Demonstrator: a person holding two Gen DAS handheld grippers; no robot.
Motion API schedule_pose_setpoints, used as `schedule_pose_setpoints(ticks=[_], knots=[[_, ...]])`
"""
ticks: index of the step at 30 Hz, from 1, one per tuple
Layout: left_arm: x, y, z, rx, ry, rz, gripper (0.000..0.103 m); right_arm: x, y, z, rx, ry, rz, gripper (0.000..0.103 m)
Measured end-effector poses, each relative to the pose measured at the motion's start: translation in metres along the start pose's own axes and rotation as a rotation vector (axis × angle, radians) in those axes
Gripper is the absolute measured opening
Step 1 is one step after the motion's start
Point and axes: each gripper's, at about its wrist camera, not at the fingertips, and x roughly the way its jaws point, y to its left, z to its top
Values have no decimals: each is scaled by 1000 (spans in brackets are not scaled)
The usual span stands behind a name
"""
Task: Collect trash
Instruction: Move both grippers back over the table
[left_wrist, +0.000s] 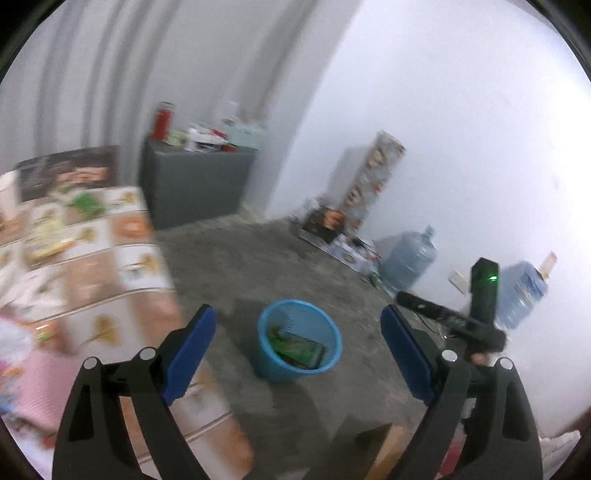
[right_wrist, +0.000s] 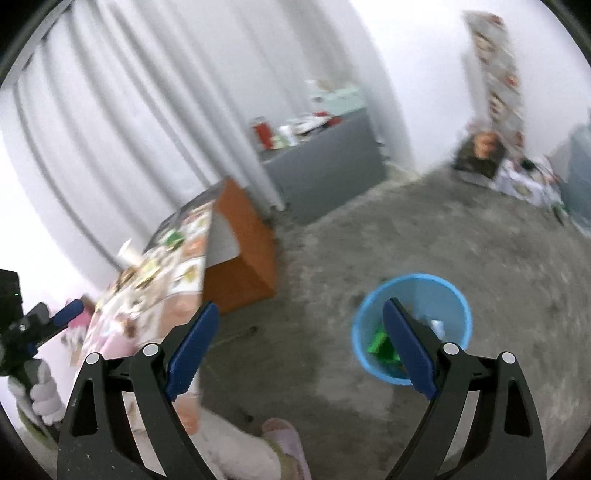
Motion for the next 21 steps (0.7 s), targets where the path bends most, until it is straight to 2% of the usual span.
schedule_pose_setpoints(ticks=[4, 10, 15, 18, 21], knots=[[-63, 47, -17, -77, -83, 113, 89, 11, 54, 0, -128, 43, 78, 87], [-143, 115, -54, -188, -160, 270, 88, 44, 151, -11, -344, 137, 229, 88], [-180, 158, -76, -263, -185, 341, 88, 74, 227, -30, -512, 228, 357, 89], [-190, 182, -76, -300, -190, 353, 88, 98, 260, -39, -591, 289, 390, 89], [-193, 202, -66, -283, -169, 352, 88, 114, 286, -46, -657, 328, 408, 89]])
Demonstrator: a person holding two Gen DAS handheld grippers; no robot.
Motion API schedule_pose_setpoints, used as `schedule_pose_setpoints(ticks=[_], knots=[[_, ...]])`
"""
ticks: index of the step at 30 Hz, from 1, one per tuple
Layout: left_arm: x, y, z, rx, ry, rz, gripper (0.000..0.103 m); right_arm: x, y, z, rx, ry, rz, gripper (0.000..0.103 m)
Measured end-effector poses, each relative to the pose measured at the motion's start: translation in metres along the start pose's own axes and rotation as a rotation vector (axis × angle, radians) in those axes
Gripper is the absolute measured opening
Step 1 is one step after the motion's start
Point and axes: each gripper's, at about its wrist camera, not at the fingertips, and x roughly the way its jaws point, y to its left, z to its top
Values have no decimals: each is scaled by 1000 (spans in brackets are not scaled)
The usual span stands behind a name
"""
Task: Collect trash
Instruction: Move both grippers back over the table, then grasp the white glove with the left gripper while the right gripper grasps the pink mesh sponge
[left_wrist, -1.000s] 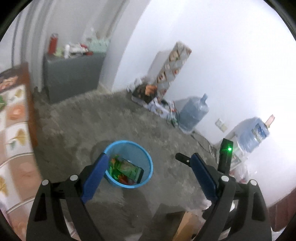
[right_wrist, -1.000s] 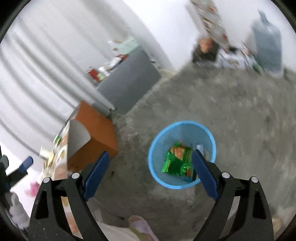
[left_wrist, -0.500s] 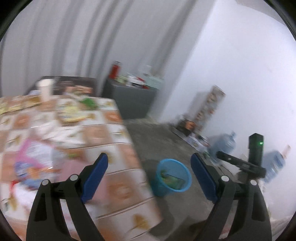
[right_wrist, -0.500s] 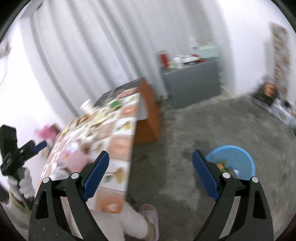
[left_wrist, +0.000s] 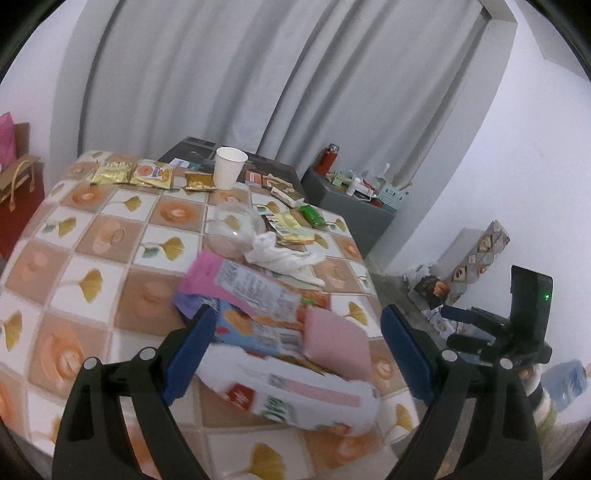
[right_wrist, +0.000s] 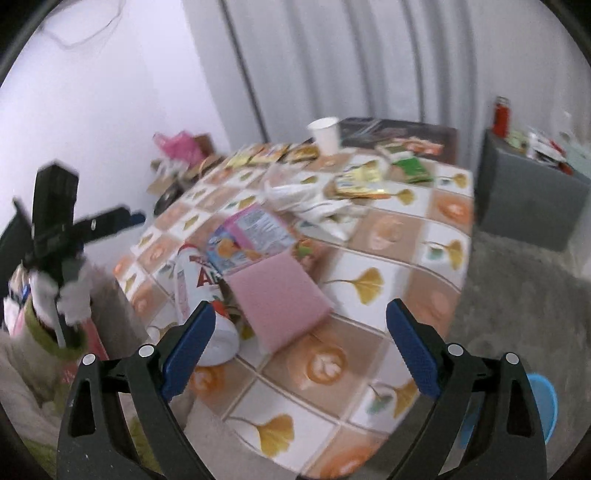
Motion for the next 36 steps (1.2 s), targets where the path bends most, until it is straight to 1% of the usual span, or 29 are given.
schedule_pose_setpoints(ticks=[3, 6, 7, 9, 10, 12, 13, 15, 16, 21, 25, 26, 28, 33, 35, 36], knots=[[17, 3, 19, 66, 32, -2, 88, 14, 11, 8, -48, 36, 31, 89], [44, 5, 40, 118, 87, -17, 88, 31, 20, 13, -103, 78, 60, 89], [56, 5, 47, 137, 106, -7, 88, 36, 22, 14, -118, 91, 65, 89], [79, 2, 57, 194, 141, -9, 85, 48, 24, 16, -150, 120, 76, 89], [92, 1, 62, 224, 154, 5, 83, 51, 24, 17, -158, 129, 78, 89], [114, 1, 68, 253, 188, 9, 81, 63, 23, 18, -174, 157, 86, 89], [125, 1, 70, 260, 207, 13, 77, 68, 23, 18, -180, 170, 94, 89], [149, 3, 72, 273, 251, 46, 74, 76, 22, 20, -193, 193, 102, 89], [162, 3, 72, 291, 273, 70, 71, 80, 22, 20, -198, 203, 106, 89], [199, 7, 70, 342, 344, 143, 63, 100, 19, 23, -216, 249, 122, 89], [215, 13, 67, 346, 391, 174, 53, 107, 21, 24, -241, 269, 132, 89], [218, 14, 67, 341, 398, 176, 49, 109, 21, 25, -246, 273, 135, 89], [221, 17, 67, 334, 412, 177, 44, 113, 22, 26, -259, 282, 134, 89], [222, 17, 67, 331, 415, 168, 32, 122, 21, 27, -268, 311, 153, 89], [222, 16, 66, 332, 415, 160, 24, 125, 21, 28, -269, 320, 158, 89], [222, 14, 66, 331, 415, 155, 22, 126, 21, 28, -270, 321, 159, 89]])
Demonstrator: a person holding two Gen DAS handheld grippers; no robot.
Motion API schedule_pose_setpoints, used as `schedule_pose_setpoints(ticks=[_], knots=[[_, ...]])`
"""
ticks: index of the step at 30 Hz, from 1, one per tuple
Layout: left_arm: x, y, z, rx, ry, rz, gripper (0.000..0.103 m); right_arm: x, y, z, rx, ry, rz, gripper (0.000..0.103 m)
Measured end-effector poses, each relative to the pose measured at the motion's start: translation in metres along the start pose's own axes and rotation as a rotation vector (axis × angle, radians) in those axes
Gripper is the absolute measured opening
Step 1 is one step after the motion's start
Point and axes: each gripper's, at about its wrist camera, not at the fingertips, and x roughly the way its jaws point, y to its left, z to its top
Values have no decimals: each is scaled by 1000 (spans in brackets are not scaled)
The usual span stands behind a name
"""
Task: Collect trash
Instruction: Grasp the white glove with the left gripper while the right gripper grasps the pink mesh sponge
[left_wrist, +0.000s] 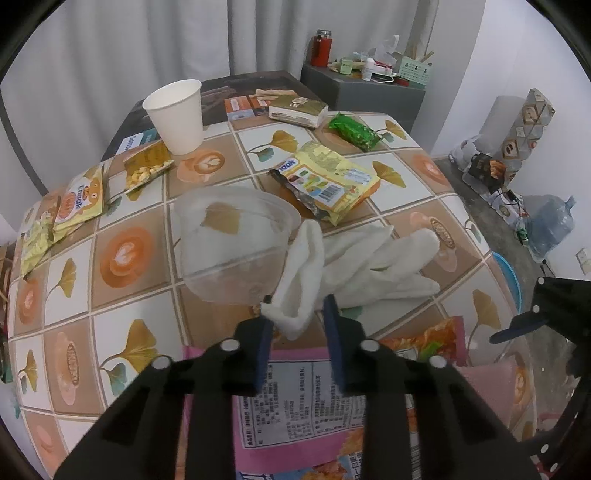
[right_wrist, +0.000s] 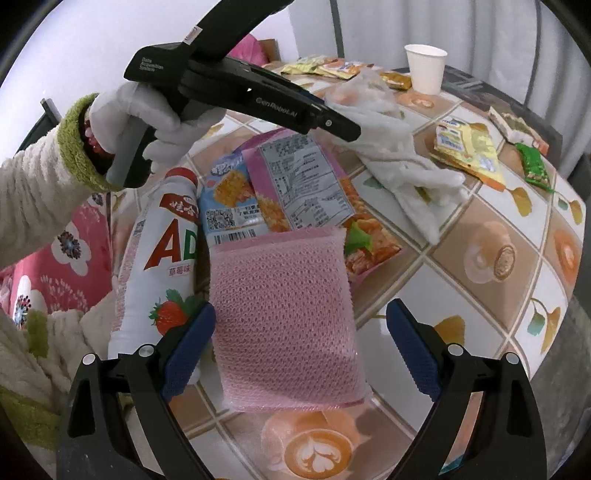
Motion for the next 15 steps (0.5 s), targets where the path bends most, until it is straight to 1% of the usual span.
schedule_pose_setpoints(ticks=[1, 3, 5, 15], knots=[[0, -1, 0, 0, -2, -5, 18, 0, 0, 0, -2, 2, 3, 89], [-1, -2, 0, 6, -5, -14, 13, 1, 2, 1, -8, 7, 5, 89], [-2, -3, 0, 10, -11, -16, 10, 1, 4, 2, -15, 12, 6, 89], [-15, -5, 2, -5, -47, -41, 7, 0, 7, 5, -26, 13, 11, 89]])
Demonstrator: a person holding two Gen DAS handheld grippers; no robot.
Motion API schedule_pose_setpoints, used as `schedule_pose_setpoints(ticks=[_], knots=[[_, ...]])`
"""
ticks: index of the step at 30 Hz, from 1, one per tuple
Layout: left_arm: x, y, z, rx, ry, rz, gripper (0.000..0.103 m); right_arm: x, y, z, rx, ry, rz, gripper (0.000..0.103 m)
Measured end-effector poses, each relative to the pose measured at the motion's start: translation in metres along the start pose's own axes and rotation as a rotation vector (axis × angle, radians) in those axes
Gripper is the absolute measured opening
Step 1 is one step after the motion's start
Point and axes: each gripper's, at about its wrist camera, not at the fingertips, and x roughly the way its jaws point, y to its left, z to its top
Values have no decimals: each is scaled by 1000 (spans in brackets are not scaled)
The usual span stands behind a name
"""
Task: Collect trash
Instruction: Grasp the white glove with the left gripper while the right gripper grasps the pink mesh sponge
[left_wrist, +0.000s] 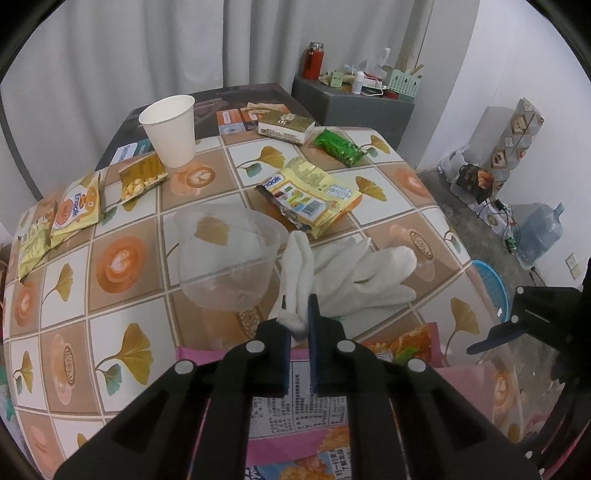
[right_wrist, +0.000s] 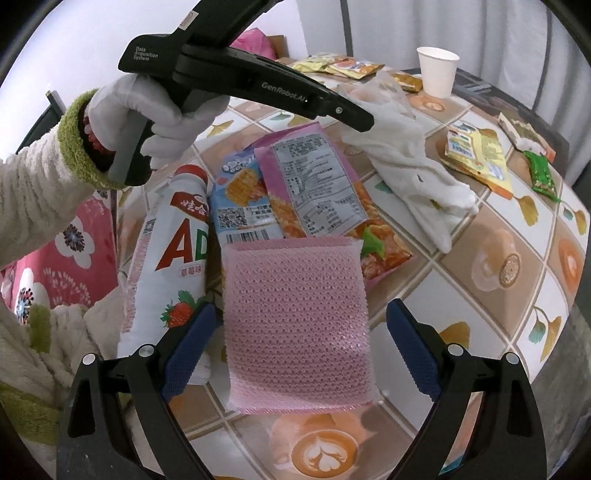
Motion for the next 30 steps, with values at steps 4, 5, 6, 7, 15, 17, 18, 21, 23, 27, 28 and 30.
schedule_pose_setpoints(ticks=[4, 5, 6, 7, 15, 17, 18, 21, 23, 27, 28, 30], knots=[[-3, -1, 0, -1, -9, -6, 7, 3, 2, 1, -14, 7, -2, 89], [-4, -1, 0, -2, -11, -7, 7, 4, 2, 2, -17, 9, -4, 89], [-4, -1, 0, -2, -12, -8, 7, 4, 2, 2, -18, 9, -4, 89], [-4, -1, 1, -3, -13, -9, 7, 4, 2, 3, -21, 10, -3, 89], [-5, 0, 0, -9, -14, -13, 7, 12, 5, 8, -41, 17, -12, 89], [-5, 0, 0, -13, -15, -15, 7, 16, 6, 8, -51, 23, -21, 89], [-5, -1, -1, -15, -16, -15, 7, 18, 7, 9, -54, 25, -28, 89], [-5, 0, 0, -13, -16, -16, 7, 22, 9, 8, -67, 33, -46, 86], [-5, 1, 0, -13, -17, -16, 7, 24, 9, 8, -74, 40, -54, 80], [-7, -1, -1, -23, -28, -17, 7, 21, 6, 8, -61, 31, -53, 78], [-7, -1, -1, -24, -29, -18, 7, 20, 5, 8, -55, 26, -46, 78], [-9, -2, -1, -27, -36, -19, 7, 16, 5, 7, -47, 15, -44, 78]])
